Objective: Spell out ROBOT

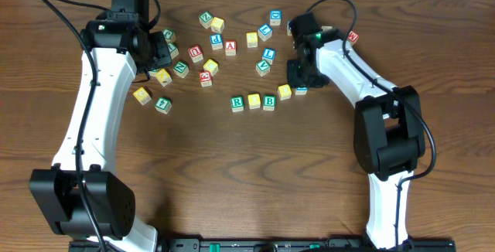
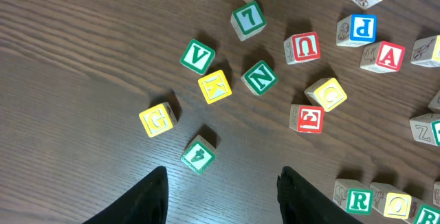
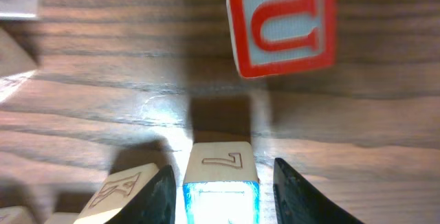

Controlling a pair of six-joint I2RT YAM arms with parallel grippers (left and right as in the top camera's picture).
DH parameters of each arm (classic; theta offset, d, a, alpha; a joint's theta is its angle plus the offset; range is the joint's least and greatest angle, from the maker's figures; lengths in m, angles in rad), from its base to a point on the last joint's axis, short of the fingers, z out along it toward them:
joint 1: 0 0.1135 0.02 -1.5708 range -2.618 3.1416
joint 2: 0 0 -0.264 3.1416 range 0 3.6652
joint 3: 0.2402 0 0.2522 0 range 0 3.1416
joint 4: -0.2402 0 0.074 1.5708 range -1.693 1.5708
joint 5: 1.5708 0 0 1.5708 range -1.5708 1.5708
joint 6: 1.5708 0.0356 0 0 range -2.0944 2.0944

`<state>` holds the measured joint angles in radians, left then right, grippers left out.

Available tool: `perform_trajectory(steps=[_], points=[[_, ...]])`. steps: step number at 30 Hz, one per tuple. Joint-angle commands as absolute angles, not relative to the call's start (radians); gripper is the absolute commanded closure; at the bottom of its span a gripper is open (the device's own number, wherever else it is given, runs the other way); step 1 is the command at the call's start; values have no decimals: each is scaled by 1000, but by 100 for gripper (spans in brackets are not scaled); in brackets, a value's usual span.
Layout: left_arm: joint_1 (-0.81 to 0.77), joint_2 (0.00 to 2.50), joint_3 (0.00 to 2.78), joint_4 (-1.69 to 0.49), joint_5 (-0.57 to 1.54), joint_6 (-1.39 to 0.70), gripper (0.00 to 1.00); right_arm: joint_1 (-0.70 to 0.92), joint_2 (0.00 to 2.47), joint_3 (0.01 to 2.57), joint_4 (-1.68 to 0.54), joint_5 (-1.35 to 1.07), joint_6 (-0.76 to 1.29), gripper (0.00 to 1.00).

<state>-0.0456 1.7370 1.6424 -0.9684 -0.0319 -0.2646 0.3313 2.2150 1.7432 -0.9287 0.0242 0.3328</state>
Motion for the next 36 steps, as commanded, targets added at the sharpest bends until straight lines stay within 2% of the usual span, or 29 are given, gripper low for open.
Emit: perform_trajectory(steps=[1,8,13,19,28,36], points=[[-43,1728,1642,-966,-38,-263,50,320,2217,1837,-957,24,343,59],[-43,1728,1642,-959,-37,-263,49,333,2217,1950,-1046,-26,335,60],[-43,1728,1642,-960,-37,-263,50,374,2217,1935,-1066,-144,336,64],[-43,1728,1642,-963,-37,-263,50,438,2217,1901,-1073,-149,345,67],[-43,1728,1642,-965,-37,-263,49,482,2217,1829,-965,-145,387,81],[-43,1728,1642,-968,-37,-263,50,493,2217,1755,-866,-129,423,87]])
